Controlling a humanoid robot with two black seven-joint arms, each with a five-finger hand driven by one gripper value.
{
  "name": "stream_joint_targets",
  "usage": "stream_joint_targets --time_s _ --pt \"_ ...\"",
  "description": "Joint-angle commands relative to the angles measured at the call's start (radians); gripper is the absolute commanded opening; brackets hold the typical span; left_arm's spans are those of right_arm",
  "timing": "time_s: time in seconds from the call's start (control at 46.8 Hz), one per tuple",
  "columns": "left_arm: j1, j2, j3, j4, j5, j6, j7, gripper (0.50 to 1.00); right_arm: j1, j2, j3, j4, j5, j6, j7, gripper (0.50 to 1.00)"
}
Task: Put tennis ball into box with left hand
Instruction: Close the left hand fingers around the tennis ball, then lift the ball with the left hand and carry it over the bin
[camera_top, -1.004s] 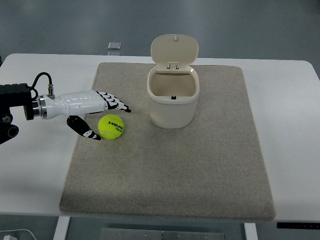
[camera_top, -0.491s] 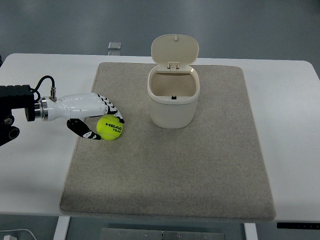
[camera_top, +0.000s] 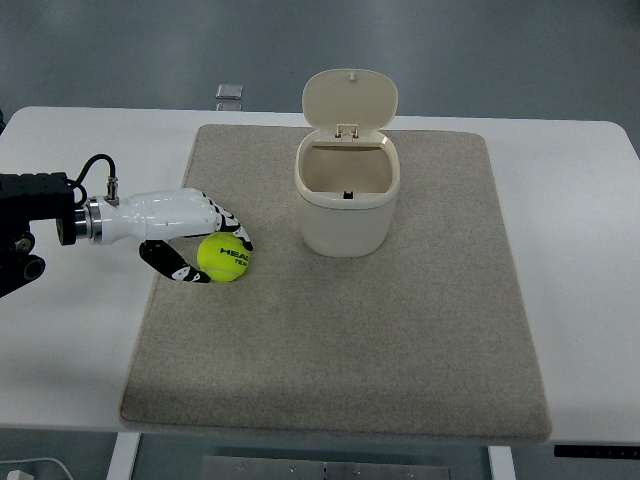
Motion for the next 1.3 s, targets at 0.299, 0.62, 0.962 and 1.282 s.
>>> stream_joint_targets --time_s 0.299,0.62,0.962,1.282 --pt "-0.089 0.084 -0.021 -0.100 -0.002 0.113 -0.034 0.500 0.000 0.000 0.000 0.000 0.000 0.000 0.001 0.940" --pt "-0.247 0.074 -0.018 -0.109 0.027 0.199 -0.034 0.500 0.000 0.000 0.000 0.000 0.000 0.000 0.000 0.938" --pt "-0.316 -0.032 -0.015 -0.104 0.281 0.245 -0.020 0.500 0.000 0.000 0.000 0.000 0.000 0.000 0.001 0.938" --pt "-0.331 -0.147 -0.024 -0.068 0.373 0.245 -0.015 0.500 0.000 0.000 0.002 0.000 0.000 0.000 0.001 0.938"
